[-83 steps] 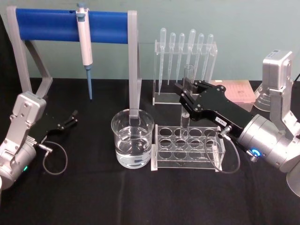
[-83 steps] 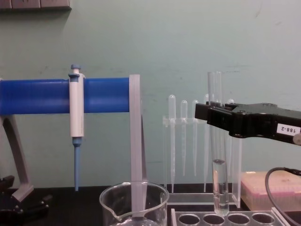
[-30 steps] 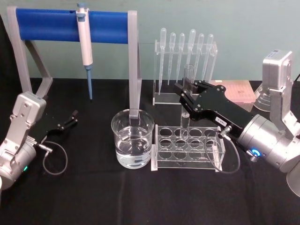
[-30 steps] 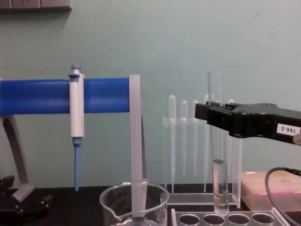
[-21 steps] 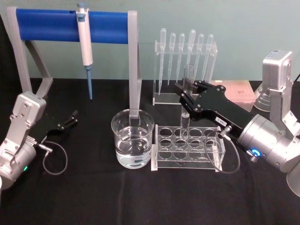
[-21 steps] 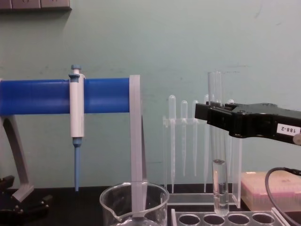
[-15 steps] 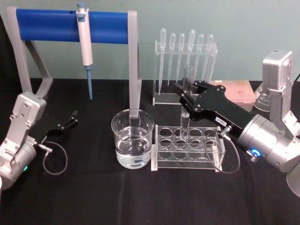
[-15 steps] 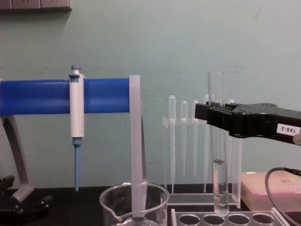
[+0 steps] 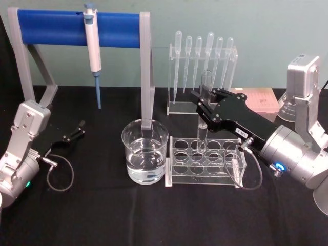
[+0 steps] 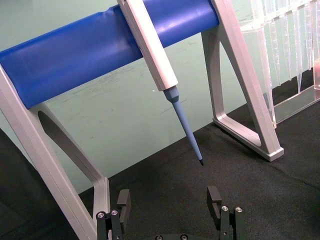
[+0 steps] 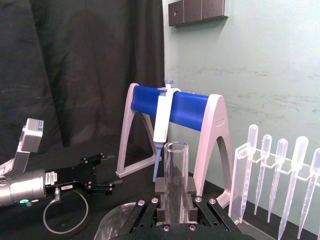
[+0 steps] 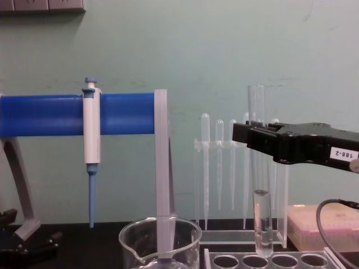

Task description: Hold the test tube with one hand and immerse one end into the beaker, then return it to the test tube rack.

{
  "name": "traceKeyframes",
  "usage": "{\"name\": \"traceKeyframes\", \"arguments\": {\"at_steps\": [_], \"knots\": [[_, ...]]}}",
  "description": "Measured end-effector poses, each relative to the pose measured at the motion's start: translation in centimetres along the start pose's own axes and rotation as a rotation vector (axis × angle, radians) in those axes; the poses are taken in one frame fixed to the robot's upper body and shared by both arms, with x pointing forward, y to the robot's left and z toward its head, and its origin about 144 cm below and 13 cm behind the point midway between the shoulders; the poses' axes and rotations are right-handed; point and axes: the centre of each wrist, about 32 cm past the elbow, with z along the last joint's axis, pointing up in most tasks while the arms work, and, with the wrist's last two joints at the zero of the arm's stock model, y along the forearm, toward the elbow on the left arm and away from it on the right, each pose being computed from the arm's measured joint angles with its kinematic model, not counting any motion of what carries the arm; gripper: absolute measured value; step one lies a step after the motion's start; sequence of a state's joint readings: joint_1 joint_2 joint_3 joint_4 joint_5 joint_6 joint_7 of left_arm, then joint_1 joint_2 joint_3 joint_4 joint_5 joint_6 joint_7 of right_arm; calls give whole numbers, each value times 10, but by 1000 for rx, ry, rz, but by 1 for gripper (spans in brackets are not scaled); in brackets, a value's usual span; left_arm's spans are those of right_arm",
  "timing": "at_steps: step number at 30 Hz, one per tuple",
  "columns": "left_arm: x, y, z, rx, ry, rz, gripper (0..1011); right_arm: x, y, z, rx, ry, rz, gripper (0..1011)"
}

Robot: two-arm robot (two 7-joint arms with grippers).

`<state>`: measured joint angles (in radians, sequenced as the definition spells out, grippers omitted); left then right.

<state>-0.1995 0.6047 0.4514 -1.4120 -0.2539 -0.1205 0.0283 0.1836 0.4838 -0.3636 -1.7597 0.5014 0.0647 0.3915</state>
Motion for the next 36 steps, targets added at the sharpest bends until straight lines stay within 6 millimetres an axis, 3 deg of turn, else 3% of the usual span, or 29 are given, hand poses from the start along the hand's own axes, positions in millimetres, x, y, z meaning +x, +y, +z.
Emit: {"name": "traceKeyframes", "arguments": {"at_steps": [4,10,19,25,36], "knots": [[0,0,0,0,0,0,1000,-1,2,1,5,-1,4,225],[0,0,0,0,0,0,1000,-4,22,11,36,-11,50,225],[0,0,0,0,0,0,1000,-12,75,26,71,-38,151,225],[0,0,0,0,0,0,1000,-14,95,1,75,3,155,224],[0,0,0,0,0,0,1000,-17,97,-46,51,19,125,225]]}}
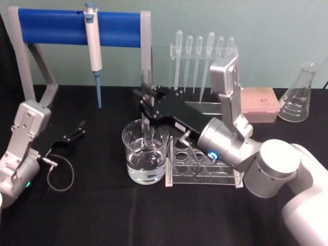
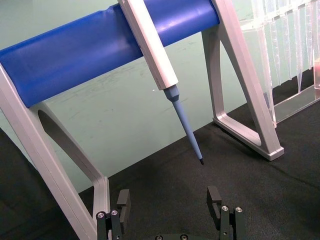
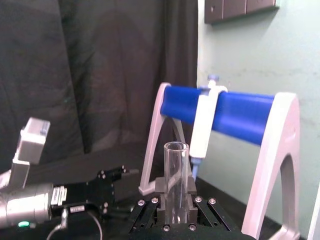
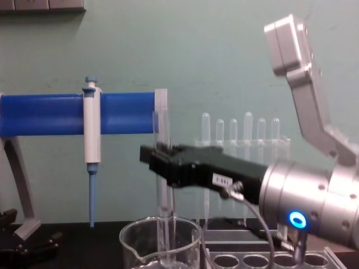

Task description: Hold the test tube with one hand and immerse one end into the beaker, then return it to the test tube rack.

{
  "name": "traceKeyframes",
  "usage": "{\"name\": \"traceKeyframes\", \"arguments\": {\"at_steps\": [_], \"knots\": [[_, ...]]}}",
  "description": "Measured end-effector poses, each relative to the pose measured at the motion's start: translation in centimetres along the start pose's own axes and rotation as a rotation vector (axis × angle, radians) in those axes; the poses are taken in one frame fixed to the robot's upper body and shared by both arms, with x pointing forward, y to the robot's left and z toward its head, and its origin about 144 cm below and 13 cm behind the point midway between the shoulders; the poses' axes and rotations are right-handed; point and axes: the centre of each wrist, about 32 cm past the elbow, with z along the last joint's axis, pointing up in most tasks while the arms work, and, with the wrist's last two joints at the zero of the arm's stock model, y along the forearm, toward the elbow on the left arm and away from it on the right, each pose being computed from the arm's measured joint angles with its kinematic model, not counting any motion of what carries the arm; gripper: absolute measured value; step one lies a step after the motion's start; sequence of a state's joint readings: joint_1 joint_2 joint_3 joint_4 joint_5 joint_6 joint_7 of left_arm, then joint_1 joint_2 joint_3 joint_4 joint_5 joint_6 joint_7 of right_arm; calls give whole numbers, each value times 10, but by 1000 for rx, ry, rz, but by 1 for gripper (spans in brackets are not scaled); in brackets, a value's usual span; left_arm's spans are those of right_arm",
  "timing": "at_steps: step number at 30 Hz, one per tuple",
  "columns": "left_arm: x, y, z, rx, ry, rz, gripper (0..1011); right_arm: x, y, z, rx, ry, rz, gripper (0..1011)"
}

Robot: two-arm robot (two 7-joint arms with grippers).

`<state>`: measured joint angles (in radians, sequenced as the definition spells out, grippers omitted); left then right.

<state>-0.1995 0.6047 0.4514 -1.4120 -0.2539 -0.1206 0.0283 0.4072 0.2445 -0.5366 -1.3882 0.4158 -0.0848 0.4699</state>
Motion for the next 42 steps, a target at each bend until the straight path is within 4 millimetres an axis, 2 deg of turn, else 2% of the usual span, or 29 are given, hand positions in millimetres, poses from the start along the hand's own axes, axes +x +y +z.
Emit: {"name": "traceKeyframes", "arguments": {"at_steps": [8,12,42], "knots": [[0,0,0,0,0,0,1000,-1,-8,-28,-6,46,1,224],[0,0,0,0,0,0,1000,-2,-8,-36,-7,57,8,225],[0,0,0,0,0,0,1000,-3,-6,-40,-15,54,18,225]]}}
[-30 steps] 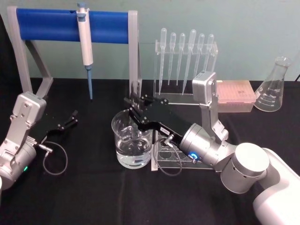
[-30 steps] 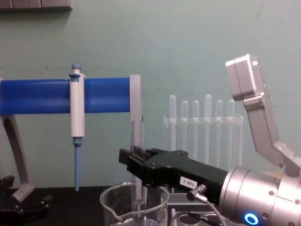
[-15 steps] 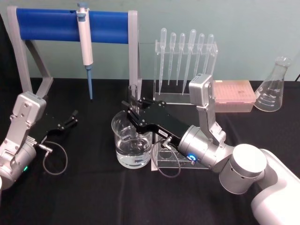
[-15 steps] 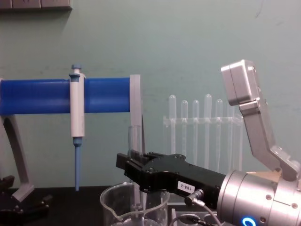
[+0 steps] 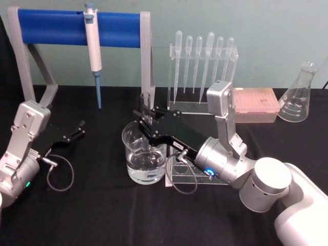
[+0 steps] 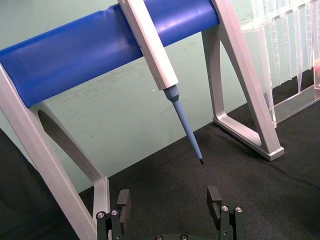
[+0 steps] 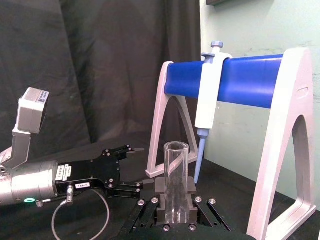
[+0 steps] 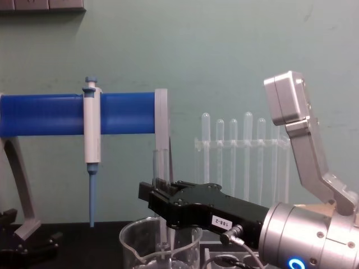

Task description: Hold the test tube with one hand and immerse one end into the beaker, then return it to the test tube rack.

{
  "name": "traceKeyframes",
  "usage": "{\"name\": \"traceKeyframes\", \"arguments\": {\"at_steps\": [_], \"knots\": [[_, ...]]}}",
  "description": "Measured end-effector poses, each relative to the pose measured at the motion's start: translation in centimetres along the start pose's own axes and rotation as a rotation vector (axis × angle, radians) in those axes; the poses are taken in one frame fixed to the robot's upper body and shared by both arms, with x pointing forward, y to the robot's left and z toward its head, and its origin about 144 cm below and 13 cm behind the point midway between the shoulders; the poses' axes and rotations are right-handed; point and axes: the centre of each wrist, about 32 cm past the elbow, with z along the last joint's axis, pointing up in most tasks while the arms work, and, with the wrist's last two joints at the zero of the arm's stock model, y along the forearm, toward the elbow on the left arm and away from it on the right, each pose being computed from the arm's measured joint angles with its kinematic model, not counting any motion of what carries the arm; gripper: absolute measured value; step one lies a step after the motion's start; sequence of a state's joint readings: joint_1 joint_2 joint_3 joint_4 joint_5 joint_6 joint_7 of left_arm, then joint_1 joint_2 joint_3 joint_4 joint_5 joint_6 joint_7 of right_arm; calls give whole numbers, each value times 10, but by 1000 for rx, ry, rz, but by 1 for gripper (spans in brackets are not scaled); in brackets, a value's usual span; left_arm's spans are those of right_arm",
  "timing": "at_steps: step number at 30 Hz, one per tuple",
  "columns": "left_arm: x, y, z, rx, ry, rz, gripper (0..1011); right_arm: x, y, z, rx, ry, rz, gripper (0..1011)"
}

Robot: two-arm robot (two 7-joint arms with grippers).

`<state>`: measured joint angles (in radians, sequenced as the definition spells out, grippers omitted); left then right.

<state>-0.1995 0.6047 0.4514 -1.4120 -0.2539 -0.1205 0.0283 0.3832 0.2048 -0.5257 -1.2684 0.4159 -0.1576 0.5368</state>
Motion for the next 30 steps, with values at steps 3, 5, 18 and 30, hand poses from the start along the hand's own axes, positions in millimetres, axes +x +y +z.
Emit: {"name": "traceKeyframes", "arguments": {"at_steps": [3,5,18,30], "knots": [[0,0,0,0,0,0,1000,0,0,0,0,0,0,225],[0,0,0,0,0,0,1000,0,0,0,0,1,0,225],[0,0,0,0,0,0,1000,0,0,0,0,2,0,224],[0,0,0,0,0,0,1000,0,0,0,1,2,0,225]]}}
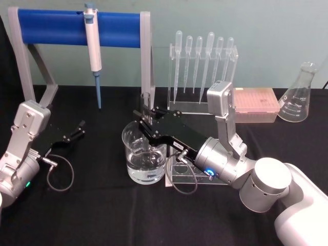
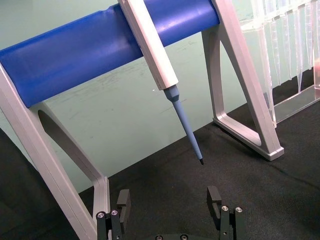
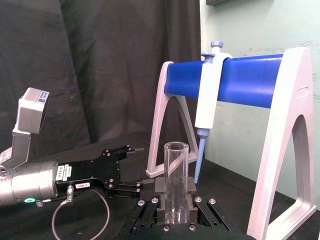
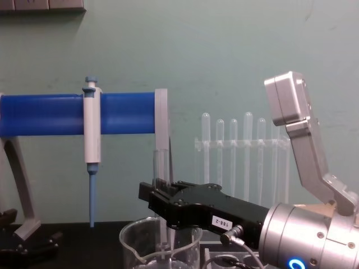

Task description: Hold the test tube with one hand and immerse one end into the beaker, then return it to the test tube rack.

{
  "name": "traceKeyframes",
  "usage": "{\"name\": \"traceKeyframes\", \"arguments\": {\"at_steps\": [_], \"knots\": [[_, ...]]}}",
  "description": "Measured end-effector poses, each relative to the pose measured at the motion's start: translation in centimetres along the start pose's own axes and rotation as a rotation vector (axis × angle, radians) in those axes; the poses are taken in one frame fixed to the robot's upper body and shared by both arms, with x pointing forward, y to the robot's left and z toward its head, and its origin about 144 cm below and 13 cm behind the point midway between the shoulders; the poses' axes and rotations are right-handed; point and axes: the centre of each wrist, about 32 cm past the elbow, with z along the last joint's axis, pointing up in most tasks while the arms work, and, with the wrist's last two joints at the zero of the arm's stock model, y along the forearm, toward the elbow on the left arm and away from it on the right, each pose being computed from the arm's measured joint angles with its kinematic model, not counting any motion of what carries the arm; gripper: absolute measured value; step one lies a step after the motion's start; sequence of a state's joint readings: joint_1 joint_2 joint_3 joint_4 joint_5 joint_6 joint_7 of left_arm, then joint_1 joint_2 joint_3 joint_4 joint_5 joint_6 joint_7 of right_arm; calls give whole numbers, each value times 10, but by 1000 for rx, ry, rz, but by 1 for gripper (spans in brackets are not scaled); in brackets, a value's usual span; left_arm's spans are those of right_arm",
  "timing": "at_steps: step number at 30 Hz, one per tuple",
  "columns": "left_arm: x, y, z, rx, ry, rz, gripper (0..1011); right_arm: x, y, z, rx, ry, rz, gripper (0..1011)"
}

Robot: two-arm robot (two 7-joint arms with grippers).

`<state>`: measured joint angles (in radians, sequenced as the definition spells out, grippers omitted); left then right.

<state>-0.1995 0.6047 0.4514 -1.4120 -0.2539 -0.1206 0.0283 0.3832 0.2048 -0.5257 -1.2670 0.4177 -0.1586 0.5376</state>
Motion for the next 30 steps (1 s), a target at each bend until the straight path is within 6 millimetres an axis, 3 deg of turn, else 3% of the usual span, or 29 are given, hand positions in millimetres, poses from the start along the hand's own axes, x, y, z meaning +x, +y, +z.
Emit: {"name": "traceKeyframes", "arguments": {"at_steps": [30], "knots": [[0,0,0,0,0,0,1000,0,0,0,0,0,0,225]]}}
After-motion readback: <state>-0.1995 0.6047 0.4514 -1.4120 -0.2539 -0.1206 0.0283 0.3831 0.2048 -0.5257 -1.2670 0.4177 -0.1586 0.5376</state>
